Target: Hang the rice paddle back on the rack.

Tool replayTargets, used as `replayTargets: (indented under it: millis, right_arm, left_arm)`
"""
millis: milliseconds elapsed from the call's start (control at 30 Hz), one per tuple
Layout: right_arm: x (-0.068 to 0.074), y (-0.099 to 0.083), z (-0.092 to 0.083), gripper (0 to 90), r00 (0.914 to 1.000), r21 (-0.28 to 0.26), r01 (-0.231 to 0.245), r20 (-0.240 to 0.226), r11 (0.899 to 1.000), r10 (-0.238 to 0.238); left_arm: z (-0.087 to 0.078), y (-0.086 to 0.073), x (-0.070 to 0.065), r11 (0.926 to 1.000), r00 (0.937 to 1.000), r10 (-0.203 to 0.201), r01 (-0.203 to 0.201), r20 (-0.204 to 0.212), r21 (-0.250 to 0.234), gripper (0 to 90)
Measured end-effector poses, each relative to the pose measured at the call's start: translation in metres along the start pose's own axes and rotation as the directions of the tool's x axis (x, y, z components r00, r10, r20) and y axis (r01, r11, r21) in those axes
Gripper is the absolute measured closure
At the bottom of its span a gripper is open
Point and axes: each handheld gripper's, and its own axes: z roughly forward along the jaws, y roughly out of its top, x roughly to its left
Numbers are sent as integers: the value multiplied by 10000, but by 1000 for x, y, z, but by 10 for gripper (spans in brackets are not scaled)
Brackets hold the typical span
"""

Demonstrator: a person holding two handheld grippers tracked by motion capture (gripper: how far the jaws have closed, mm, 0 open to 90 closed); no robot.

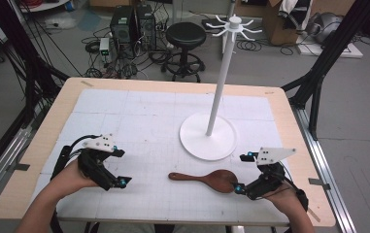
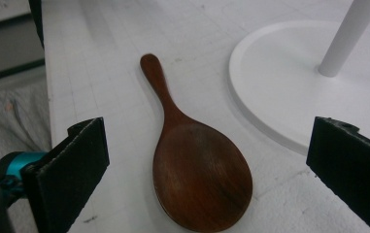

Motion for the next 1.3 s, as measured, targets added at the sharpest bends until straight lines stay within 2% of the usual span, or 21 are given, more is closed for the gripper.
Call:
replayTargets:
  millis: [167,333,533,800,867,1000,1300]
  right_arm:
    - [-2,9,1,3,9993,415,356,-134,9985,-351]
    - [-2,18,2,3,9975,1059,698,-184,9919,-683]
    - [0,28,3,3,9935,1943,1140,-190,9743,-1125]
    - [3,36,10,3,9872,2640,1593,-398,9513,-1542]
    - [4,38,12,4,9863,2924,1648,-394,9420,-1603]
    - [5,42,16,4,9837,3144,1793,-462,9322,-1736]
    - [8,51,27,4,9794,3786,2012,-628,9034,-1919]
  left_arm:
    - [0,0,0,10000,10000,22,-22,-12,-7,17]
    - [0,0,-1,10000,10000,24,-24,-44,32,17]
    - [0,0,0,10000,10000,25,-25,-39,40,17]
    - [1,0,0,9999,9999,83,-82,-86,103,17]
    - [2,0,-1,10000,10000,51,-50,-84,83,17]
    - [3,0,-1,9998,9999,65,-63,-97,184,17]
    - [6,-1,-3,9993,9998,171,-169,-66,348,17]
